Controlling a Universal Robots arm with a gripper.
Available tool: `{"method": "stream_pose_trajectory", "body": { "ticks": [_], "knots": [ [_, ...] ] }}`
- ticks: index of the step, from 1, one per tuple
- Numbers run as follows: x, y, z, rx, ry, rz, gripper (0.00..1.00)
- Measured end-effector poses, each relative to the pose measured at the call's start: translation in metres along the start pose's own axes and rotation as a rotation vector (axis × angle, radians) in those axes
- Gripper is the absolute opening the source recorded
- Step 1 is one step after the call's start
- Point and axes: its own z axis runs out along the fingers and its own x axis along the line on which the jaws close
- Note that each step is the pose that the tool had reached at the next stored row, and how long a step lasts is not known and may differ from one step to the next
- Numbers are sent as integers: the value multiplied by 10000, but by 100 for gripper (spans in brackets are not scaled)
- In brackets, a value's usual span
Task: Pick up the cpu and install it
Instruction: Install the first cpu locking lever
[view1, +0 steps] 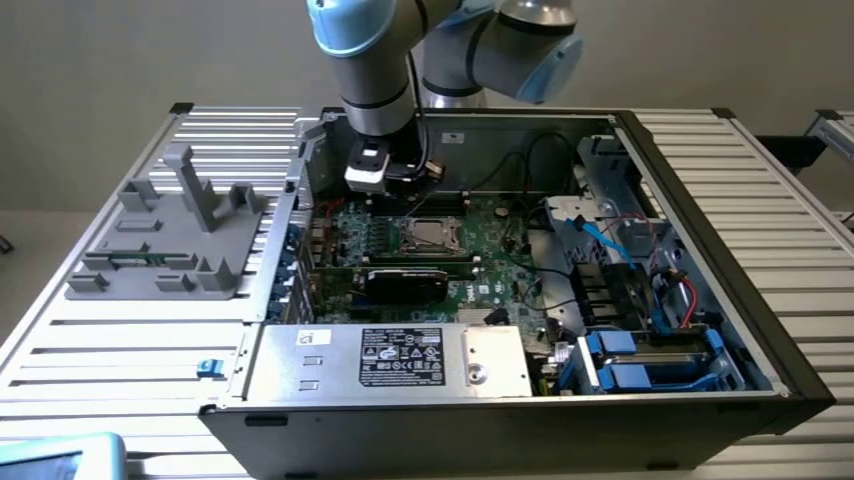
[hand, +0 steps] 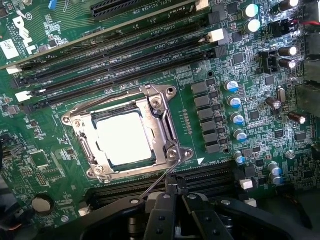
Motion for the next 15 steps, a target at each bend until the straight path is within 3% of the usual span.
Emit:
{"method": "stream_pose_trajectory", "body": {
  "ticks": [2, 11, 15],
  "knots": [
    [-6, 2, -7, 20, 38, -9, 11],
    [-19, 34, -31, 112, 91, -15, 11],
    [-24, 49, -25, 214, 167, -25, 11]
  ]
}}
